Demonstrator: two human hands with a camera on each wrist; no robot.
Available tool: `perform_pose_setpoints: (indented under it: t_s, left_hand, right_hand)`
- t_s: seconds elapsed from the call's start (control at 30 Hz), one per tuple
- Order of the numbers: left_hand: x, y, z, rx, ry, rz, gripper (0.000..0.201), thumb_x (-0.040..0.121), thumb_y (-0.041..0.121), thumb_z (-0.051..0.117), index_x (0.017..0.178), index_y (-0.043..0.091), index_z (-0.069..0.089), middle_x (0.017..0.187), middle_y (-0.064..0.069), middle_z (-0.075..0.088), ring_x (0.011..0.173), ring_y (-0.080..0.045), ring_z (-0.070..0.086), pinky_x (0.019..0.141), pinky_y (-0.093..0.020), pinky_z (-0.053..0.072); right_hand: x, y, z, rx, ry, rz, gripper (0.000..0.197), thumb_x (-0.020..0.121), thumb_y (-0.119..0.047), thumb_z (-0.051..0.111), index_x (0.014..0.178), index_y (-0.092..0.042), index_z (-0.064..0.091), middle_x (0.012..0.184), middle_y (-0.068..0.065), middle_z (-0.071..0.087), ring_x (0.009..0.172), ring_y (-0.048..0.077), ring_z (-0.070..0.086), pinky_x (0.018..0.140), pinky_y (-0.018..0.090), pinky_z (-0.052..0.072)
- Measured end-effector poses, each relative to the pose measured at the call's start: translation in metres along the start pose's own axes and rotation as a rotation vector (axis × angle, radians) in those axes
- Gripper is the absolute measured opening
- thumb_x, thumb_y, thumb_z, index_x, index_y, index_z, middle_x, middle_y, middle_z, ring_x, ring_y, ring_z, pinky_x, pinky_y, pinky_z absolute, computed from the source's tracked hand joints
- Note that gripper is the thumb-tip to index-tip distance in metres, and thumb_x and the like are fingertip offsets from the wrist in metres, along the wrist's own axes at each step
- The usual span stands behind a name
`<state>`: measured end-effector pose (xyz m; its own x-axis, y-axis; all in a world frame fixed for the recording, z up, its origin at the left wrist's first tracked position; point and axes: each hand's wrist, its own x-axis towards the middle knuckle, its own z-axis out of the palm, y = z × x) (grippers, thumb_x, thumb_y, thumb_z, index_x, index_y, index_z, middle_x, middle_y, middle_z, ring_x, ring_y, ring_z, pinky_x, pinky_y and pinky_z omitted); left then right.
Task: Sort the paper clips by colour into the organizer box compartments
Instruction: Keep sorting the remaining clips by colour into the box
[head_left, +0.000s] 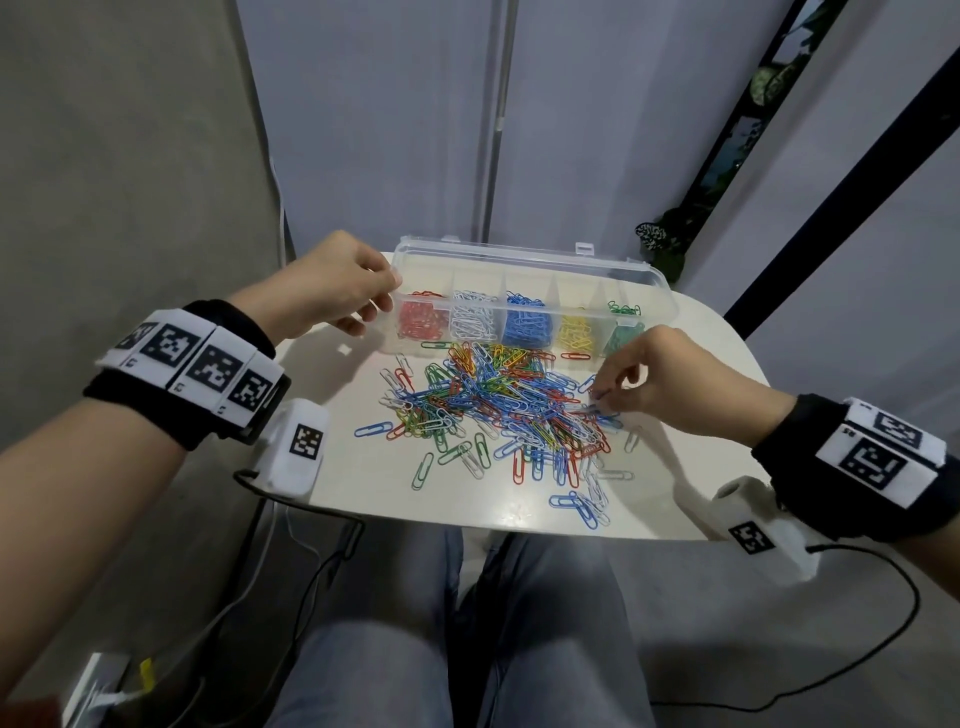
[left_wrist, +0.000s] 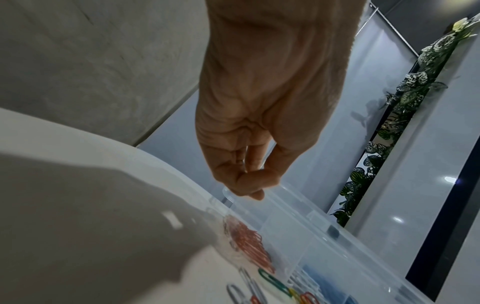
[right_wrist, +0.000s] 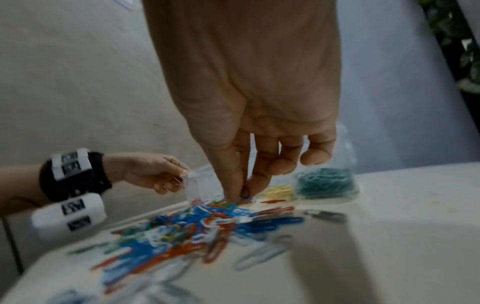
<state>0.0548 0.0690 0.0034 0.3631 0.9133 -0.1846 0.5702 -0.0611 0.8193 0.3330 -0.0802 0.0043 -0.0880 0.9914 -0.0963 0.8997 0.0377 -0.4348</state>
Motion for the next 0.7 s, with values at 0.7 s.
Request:
perform_pose_setpoints:
  t_s: [0.7]
  left_hand:
    - [0.0,-0.001,-0.001,-0.004,0.001,0.014,0.023,0.099,0.017,0.052,0.102,-0.002,0.064,0.076,-0.008,0.06,0.057,-0.015,0.047,0.04,-0.021,0.044]
  right_hand:
    - [0.029,-0.032,0.027,-0.102,0.006,0.012,0.013,0.074,-0.011,0.081,0.085,-0.005,0.076,0.077,0.006,0.07,0.065,0.016,0.056,0.058,0.021,0.038]
